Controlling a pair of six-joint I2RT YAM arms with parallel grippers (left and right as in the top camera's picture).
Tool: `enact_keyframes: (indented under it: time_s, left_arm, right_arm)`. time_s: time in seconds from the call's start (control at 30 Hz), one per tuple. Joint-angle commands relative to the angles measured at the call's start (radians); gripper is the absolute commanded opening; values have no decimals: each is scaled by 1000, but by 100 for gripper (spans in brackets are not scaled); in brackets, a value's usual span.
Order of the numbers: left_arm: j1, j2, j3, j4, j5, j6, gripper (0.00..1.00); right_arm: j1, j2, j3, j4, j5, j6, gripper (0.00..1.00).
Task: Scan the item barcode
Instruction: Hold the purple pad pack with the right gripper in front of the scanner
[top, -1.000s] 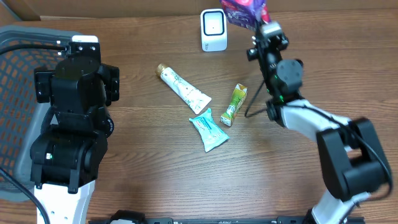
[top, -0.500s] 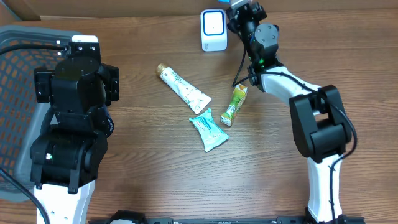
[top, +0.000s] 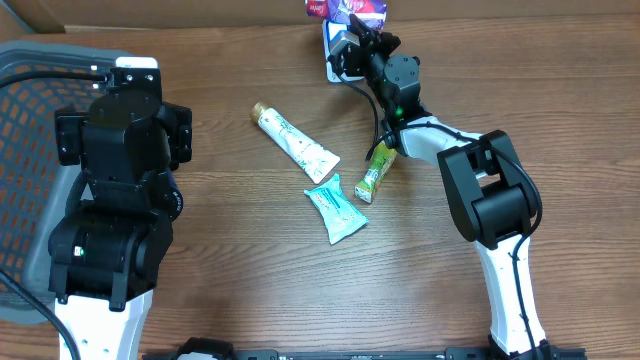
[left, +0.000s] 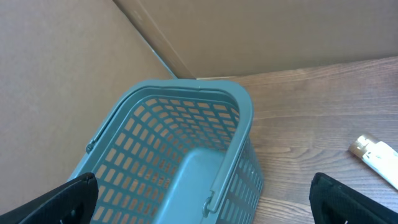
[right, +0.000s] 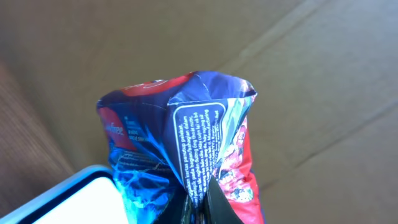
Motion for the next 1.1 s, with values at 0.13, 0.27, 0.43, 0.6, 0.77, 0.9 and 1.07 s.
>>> enact_keyframes:
  time_s: [0.13, 0.27, 0.43, 0.6, 0.77, 0.9, 1.07]
  left_arm:
    - [0, -9, 1, 4, 2, 8, 99]
    - [0, -9, 1, 4, 2, 8, 100]
    - [0, -9, 1, 4, 2, 8, 100]
    - [0, -9, 1, 4, 2, 8, 99]
    - [0, -9, 1, 4, 2, 8, 100]
    - [0, -9, 1, 4, 2, 8, 100]
    - [0, -9, 1, 4, 2, 8, 100]
  right_arm:
    - [38, 22, 24, -159, -6, -19, 4]
    - [60, 22, 23, -188, -5, -19, 4]
    - [81, 22, 23, -209, -3, -19, 4]
    - [90, 22, 23, -328, -48, -19, 4]
    - [90, 22, 23, -401, -50, -23, 4]
    - [90, 21, 23, -395, -50, -65, 4]
    - [90, 7, 23, -393, -43, -76, 4]
